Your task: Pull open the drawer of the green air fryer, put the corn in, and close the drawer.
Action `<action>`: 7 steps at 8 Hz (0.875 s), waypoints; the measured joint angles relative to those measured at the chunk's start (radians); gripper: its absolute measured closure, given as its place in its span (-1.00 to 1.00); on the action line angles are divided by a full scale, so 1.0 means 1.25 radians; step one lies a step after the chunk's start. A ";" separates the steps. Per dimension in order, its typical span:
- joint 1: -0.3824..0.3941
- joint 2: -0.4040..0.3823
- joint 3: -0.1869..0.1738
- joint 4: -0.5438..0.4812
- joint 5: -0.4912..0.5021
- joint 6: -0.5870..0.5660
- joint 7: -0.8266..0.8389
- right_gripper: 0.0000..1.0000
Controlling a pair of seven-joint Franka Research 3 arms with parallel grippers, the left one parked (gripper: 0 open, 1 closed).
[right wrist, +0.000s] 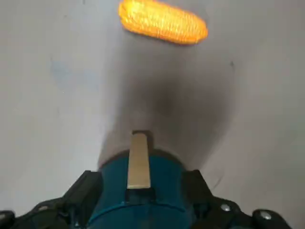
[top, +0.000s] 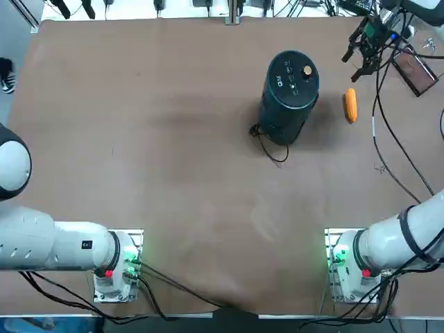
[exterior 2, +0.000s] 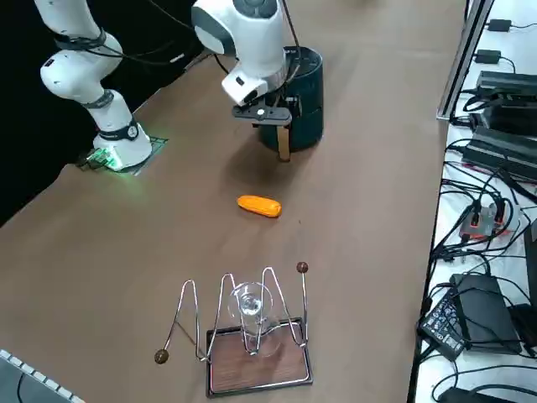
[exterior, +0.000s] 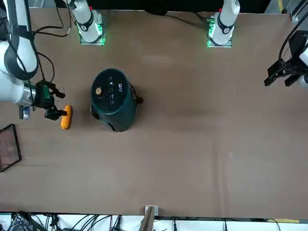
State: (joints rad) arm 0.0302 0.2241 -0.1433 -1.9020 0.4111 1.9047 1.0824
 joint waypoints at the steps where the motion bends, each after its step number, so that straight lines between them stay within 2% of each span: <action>1: 0.001 0.003 0.001 -0.024 0.036 0.023 0.009 -1.00; 3: 0.010 0.003 0.006 -0.063 0.081 0.046 0.010 -1.00; 7: 0.085 0.003 0.010 -0.121 0.085 0.135 0.015 -1.00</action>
State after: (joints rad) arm 0.1362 0.2282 -0.1306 -2.0532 0.5170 2.0740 1.1015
